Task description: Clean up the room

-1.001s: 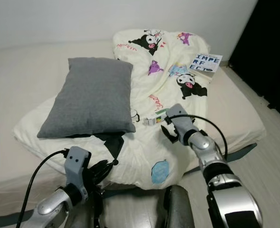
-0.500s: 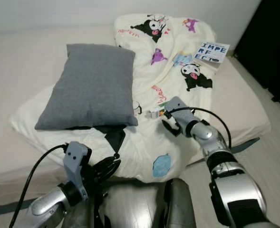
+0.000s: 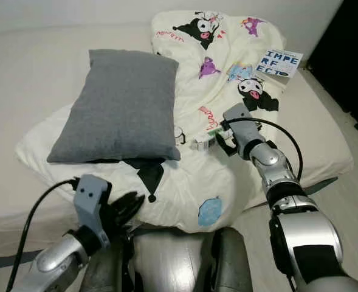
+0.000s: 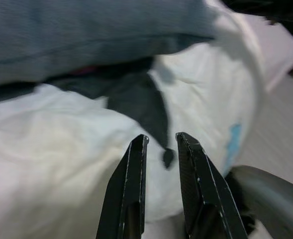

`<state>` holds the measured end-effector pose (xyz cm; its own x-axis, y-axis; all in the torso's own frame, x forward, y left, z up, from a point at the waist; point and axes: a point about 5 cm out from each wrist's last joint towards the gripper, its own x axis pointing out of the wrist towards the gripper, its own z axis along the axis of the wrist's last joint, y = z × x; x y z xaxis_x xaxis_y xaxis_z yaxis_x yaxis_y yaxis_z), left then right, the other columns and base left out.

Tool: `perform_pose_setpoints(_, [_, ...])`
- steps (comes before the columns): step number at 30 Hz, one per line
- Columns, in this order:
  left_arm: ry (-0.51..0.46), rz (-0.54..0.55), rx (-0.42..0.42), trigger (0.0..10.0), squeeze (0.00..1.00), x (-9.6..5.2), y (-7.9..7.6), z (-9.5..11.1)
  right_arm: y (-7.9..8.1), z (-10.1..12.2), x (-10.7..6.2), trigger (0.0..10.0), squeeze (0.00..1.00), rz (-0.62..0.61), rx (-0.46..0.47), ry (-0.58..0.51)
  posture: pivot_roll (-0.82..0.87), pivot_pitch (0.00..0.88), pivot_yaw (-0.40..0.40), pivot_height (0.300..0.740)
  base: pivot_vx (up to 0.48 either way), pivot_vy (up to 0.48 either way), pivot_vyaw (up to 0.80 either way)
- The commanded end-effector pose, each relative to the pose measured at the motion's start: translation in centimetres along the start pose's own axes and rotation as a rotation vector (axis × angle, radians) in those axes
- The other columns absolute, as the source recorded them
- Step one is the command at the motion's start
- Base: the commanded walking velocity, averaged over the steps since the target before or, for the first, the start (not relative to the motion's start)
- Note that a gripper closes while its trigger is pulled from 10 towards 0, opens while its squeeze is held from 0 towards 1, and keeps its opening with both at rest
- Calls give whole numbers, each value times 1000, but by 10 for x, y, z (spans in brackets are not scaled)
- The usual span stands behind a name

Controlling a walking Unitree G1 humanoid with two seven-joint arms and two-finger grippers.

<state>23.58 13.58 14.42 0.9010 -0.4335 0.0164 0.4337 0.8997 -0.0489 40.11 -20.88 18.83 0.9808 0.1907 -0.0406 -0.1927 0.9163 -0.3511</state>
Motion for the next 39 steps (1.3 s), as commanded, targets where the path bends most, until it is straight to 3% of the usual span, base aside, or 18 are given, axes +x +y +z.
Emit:
perform_pose_setpoints(1, [28, 45, 2, 10000, 0, -4, 4, -4, -10, -15, -6, 10000, 0, -97, 155, 55, 272, 387, -52, 576, 0, 0, 0])
perform_pose_setpoints(2, [27, 53, 7, 10000, 0, -5, 5, -4, -14, -17, -7, 10000, 0, -131, 218, 57, 272, 387, -52, 576, 0, 0, 0])
perform_pose_setpoints(4, [27, 53, 7, 10000, 0, -5, 5, -4, -14, -17, -7, 10000, 0, -131, 218, 57, 272, 387, -52, 576, 0, 0, 0])
perform_pose_setpoints(5, [27, 60, 11, 10000, 0, -5, 6, -3, -16, -20, -9, 10000, 0, -150, 283, 65, 275, 388, -51, 576, 0, 0, 0])
perform_pose_setpoints(8, [27, 60, 11, 10000, 0, -5, 6, -3, -16, -20, -9, 10000, 0, -150, 283, 65, 275, 388, -51, 576, 0, 0, 0])
perform_pose_setpoints(9, [27, 69, 14, 10000, 0, -6, 7, -3, -17, -24, -10, 10000, 0, -157, 349, 71, 277, 389, -51, 576, 0, 0, 0])
perform_pose_setpoints(16, [27, 105, 32, 10000, 0, -7, 10, -1, -14, -32, -12, 10000, 0, -138, 398, 99, 286, 391, -43, 576, 0, 0, 0])
perform_pose_setpoints(21, [24, 131, 41, 10000, 0, -6, 12, 1, -3, -30, -9, 10000, 0, -42, 353, 109, 285, 392, -43, 576, 0, 0, 0])
perform_pose_setpoints(26, [26, 153, 50, 10000, 0, -6, 15, 1, 21, -32, -7, 10000, 0, 159, 309, 120, 286, 392, -39, 576, 0, 0, 0])
perform_pose_setpoints(30, [27, 163, 53, 10000, 0, -6, 15, 1, 27, -34, -7, 10000, 0, 202, 268, 127, 286, 392, -39, 576, 0, 0, 0])
perform_pose_setpoints(31, [27, 171, 59, 10000, 0, -6, 17, 1, 30, -35, -7, 10000, 0, 222, 207, 136, 294, 396, -31, 576, 0, 0, 0])
perform_pose_setpoints(32, [27, 171, 59, 10000, 0, -6, 17, 1, 30, -35, -7, 10000, 0, 222, 207, 136, 294, 396, -31, 576, 0, 0, 0])
perform_pose_setpoints(33, [26, 180, 63, 10000, 0, -6, 18, 2, 30, -35, -7, 10000, 0, 212, 104, 149, 295, 399, -29, 576, 0, 0, 0])
perform_pose_setpoints(35, [26, 180, 63, 10000, 0, -6, 18, 2, 30, -35, -7, 10000, 0, 212, 104, 149, 295, 399, -29, 576, 0, 0, 0])
perform_pose_setpoints(37, [28, 193, 70, 10000, 0, -7, 21, 3, 25, -30, -5, 10000, 0, 160, -76, 150, 299, 403, -25, 576, 0, 0, 0])
perform_pose_setpoints(39, [29, 197, 72, 10000, 0, -8, 22, 3, 23, -27, -4, 10000, 0, 140, -107, 144, 301, 403, -25, 576, 0, 0, 0])
